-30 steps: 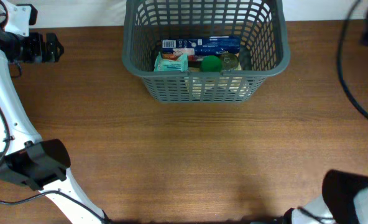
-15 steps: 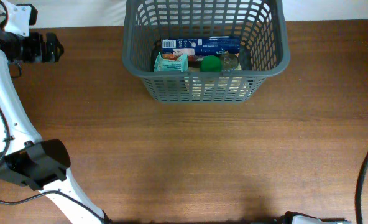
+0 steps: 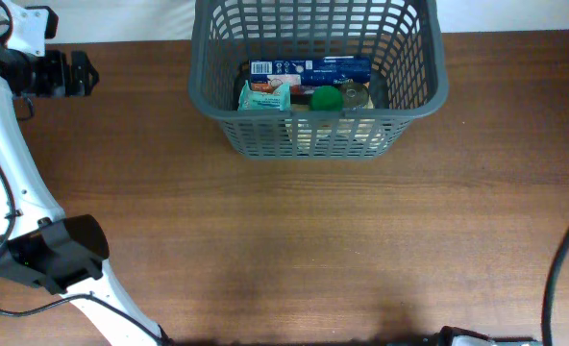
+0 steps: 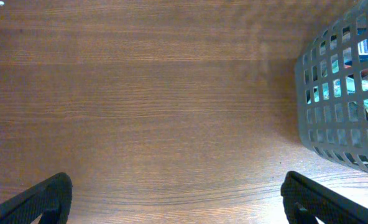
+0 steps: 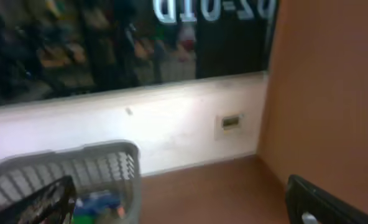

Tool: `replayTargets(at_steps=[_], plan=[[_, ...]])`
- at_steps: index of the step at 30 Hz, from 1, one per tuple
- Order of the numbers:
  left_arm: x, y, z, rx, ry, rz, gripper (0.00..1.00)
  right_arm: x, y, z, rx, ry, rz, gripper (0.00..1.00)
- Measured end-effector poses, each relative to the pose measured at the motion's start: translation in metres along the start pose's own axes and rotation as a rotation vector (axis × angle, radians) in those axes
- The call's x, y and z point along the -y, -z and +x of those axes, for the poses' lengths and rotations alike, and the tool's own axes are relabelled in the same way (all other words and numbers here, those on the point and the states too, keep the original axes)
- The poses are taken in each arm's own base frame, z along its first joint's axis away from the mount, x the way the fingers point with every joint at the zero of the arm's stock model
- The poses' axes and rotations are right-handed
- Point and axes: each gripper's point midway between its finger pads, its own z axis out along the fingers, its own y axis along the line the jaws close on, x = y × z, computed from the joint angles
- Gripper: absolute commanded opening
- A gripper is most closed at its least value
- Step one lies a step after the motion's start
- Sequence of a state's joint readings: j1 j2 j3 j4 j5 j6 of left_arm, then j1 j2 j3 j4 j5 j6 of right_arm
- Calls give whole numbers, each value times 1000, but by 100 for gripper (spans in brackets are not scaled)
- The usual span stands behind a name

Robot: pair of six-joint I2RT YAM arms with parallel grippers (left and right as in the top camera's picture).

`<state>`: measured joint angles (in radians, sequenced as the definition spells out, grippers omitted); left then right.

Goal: Pack container

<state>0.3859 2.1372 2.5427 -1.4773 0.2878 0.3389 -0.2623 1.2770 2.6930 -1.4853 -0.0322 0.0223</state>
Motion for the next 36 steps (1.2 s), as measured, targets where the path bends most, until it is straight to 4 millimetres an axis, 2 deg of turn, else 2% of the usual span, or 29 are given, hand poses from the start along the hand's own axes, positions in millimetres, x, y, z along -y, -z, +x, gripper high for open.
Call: replayTargets(at_steps=[1,4,5,6,7,9,10,11,12,14,15,16,17,18,19,20,22,25,30,36], plan=[[0,0,0,0,0,0,99,-7,6,-13,87,5,-39,99],[0,0,0,0,0,0,99,-17,21,-16,200,17,-96,99],[0,0,0,0,0,0,99,-22,31,-8,258,26,-125,99],[0,0,0,0,2,0,99,-26,37,13,282,31,-153,99],[0,0,0,0,3,0,99,-27,39,18,293,33,-161,99],[0,0,0,0,3,0,99,-31,34,44,316,37,-194,99],[0,0,0,-1,4,1,99,-36,16,91,270,32,-231,99],[0,0,0,0,3,0,99,-38,-1,128,209,27,-251,99],[0,0,0,-1,3,1,99,-39,-10,144,186,25,-257,99],[0,0,0,-1,4,0,99,-41,-37,203,77,16,-267,99],[0,0,0,-1,4,0,99,-41,-54,250,-9,10,-267,99],[0,0,0,-1,4,0,99,-41,-63,281,-62,5,-266,99],[0,0,0,-2,4,0,99,-41,-70,301,-81,4,-266,99],[0,0,0,-1,4,0,99,-41,-78,338,-137,0,-269,99],[0,0,0,-1,4,1,99,-43,-82,356,-158,-1,-278,99],[0,0,0,-1,4,1,99,-44,-82,360,-149,1,-285,99],[0,0,0,-1,4,0,99,-54,-79,382,-164,6,-329,99],[0,0,0,-1,4,1,99,-63,-74,405,-172,14,-374,99],[0,0,0,-1,4,0,99,-62,-72,416,-149,15,-376,99],[0,0,0,-2,4,1,99,-62,-76,439,-189,15,-374,99]])
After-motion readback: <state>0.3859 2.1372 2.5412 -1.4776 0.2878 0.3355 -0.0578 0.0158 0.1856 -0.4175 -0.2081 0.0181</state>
